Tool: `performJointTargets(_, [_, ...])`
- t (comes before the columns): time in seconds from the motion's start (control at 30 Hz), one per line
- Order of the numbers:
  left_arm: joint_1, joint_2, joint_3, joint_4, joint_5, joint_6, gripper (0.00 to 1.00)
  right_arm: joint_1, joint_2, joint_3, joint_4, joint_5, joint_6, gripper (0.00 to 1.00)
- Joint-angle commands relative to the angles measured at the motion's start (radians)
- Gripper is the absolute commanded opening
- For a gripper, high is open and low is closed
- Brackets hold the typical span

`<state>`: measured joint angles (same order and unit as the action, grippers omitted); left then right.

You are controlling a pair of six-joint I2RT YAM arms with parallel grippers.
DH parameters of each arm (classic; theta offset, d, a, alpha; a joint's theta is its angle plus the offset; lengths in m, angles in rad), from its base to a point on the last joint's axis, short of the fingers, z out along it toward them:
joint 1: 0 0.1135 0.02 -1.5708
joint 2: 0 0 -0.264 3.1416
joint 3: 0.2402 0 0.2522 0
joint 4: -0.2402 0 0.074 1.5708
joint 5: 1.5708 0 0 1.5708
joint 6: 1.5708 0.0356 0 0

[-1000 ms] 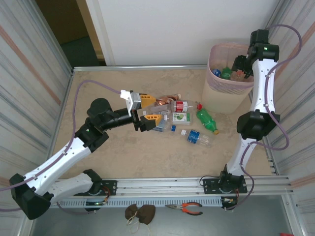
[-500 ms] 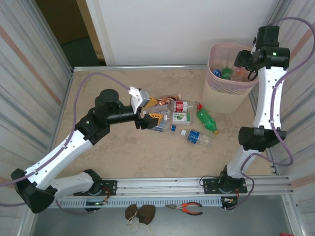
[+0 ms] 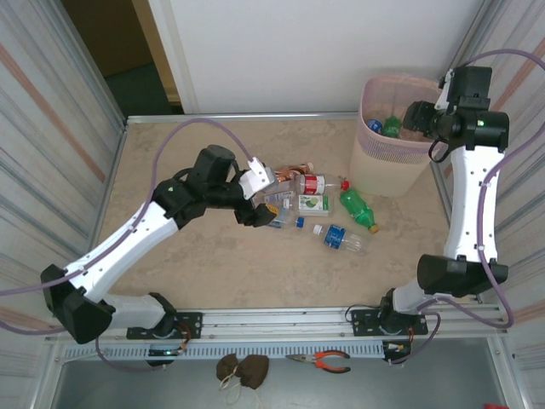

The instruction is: Put the plastic bottles in the bin

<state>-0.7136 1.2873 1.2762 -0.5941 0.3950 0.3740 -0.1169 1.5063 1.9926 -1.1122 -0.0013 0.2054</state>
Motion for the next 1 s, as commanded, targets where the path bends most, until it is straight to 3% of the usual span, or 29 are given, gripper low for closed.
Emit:
performJointTargets(0.0, [-0.004,0.044,0.043,-0.126,-0.042,0.179,0.74,0.009,-0.082,-0.078,0.087,-0.035,0.000,0.64])
performJointTargets(0.23, [-0.003,0.127,0.006,-0.162,-0.066,0.472,0.75,0.010,-0.156,-0.191,0.117,-0.045,0.000,0.64])
performJointTargets(0.37, [-0.005,0.198,-0.008,-0.144,-0.130,0.565,0.79,0.010,-0.192,-0.238,0.126,-0.055,-0.003,0.63])
performJointTargets(0.67, [-0.004,0.357,0.014,-0.061,-0.211,0.634,0.82,0.009,-0.297,-0.362,0.154,-0.049,-0.021,0.65])
performJointTargets(0.97, [0.009,0.510,0.078,-0.037,-0.250,0.632,0.81,0.008,-0.313,-0.369,0.155,-0.064,-0.022,0.66])
